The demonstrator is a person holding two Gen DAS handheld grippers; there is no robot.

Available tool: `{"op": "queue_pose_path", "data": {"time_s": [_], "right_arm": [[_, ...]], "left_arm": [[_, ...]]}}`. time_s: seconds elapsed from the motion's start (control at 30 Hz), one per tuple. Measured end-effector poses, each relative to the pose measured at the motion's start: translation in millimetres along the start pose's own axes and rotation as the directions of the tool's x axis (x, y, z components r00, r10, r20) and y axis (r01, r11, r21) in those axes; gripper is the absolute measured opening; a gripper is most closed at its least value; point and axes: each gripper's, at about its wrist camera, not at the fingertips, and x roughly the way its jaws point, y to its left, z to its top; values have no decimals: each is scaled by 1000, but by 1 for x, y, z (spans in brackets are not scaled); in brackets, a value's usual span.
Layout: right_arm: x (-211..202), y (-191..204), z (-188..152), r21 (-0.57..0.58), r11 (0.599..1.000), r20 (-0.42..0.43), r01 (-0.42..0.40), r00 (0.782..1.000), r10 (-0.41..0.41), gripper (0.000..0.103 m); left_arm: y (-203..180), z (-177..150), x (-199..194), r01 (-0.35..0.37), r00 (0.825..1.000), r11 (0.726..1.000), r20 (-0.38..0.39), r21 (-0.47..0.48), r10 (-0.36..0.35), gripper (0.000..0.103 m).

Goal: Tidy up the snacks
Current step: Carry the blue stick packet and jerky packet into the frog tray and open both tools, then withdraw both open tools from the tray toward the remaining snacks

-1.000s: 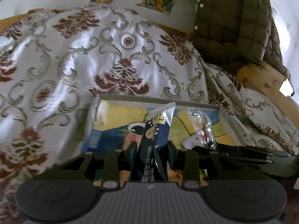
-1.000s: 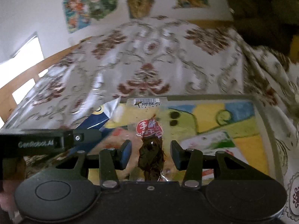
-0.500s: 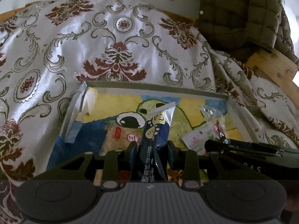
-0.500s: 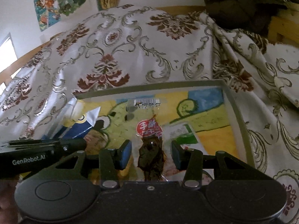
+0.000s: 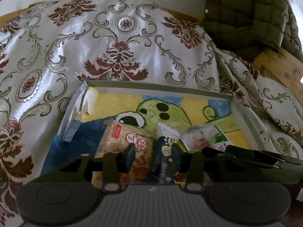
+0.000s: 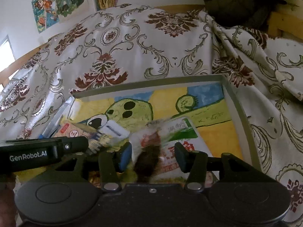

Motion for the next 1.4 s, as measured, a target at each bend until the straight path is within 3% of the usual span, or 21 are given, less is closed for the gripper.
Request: {"op": "queue_pose_path", "data": {"time_s": [0.43,0.5,0.7,0.93,1.4], "right_arm": [[-34,-5,5,24,1000,82,10,997,-12,87],[-42,-5,5,34,999,94,12,995,-15,96],[-72,-1,6,25,1000,128,12,992,-15,102],[-120,5,-5,28,1000,165,13,986,-18,102],[-227,25,-50,-4,1000,272,7,962,-5,102]], "left_arm": [[8,2,-37,-28,996,999,89,-40,31,80],[8,1,-45,-41,993,998,108,-39,45,86],[11,-4,-77,-70,982,996,172,-56,79,102],[16,-18,-124,-89,969,993,225,-83,106,103],[21,-76,-221,-150,942,984,289,-93,170,103]]}}
